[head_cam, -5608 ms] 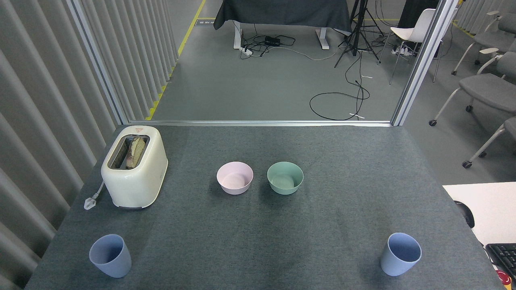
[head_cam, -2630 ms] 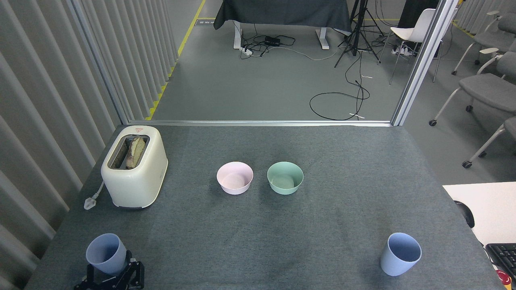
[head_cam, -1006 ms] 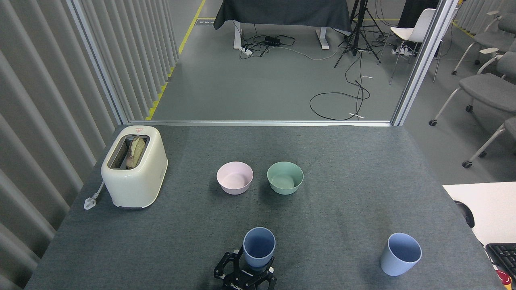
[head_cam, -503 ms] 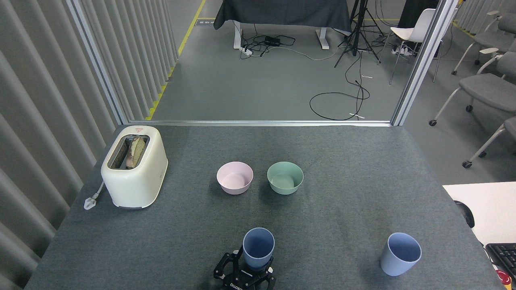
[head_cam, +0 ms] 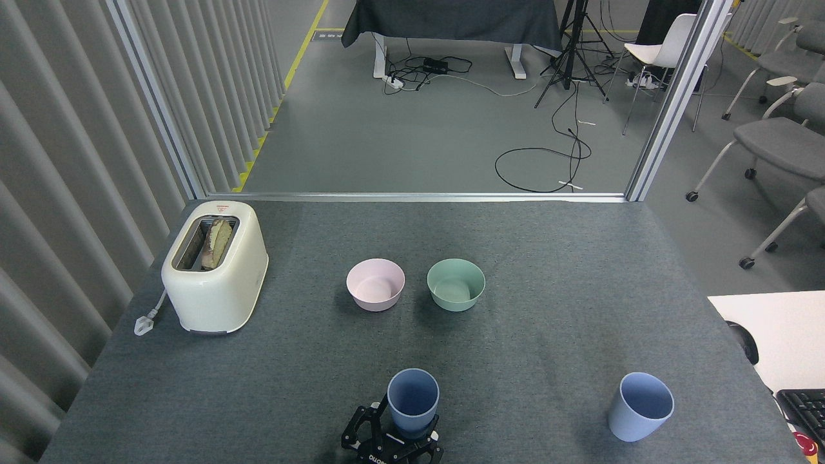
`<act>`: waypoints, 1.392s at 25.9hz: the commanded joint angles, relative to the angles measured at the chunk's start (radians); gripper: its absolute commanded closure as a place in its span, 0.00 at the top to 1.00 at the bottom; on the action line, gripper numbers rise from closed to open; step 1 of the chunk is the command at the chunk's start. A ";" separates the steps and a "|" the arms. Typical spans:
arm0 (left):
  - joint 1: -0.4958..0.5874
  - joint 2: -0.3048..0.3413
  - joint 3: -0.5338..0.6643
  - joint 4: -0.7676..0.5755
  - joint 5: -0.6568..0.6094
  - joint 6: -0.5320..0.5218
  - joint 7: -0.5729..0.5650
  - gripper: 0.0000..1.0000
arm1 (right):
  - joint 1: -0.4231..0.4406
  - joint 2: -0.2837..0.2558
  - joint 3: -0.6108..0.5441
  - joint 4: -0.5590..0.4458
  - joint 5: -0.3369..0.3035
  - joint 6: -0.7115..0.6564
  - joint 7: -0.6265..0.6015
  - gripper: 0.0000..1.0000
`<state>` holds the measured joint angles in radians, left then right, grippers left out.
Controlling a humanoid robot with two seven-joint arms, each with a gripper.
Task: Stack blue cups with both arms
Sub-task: 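Open the left gripper and withdraw it from the cup, then move the right gripper to the other blue cup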
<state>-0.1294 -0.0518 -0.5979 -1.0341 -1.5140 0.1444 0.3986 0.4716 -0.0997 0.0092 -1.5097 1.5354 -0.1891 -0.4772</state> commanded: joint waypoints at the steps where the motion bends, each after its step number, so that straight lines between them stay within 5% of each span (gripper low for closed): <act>1: 0.001 0.000 0.001 0.000 0.002 0.000 0.002 0.92 | -0.001 0.000 0.000 0.000 -0.001 0.000 0.003 1.00; 19: 0.080 0.012 0.024 -0.070 0.005 0.012 0.002 1.00 | -0.001 0.000 0.000 0.000 -0.001 0.000 0.003 1.00; 32: 0.379 0.112 0.208 -0.405 0.055 -0.014 -0.001 1.00 | -0.002 -0.009 -0.054 0.005 -0.004 0.000 0.014 1.00; 36: 0.459 0.150 0.282 -0.484 0.156 -0.019 0.000 1.00 | -0.083 -0.020 -0.160 0.112 0.005 0.004 0.023 1.00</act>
<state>0.2711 0.0714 -0.3657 -1.4595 -1.4243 0.1308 0.3967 0.4485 -0.1108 -0.0870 -1.4623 1.5361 -0.1884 -0.4609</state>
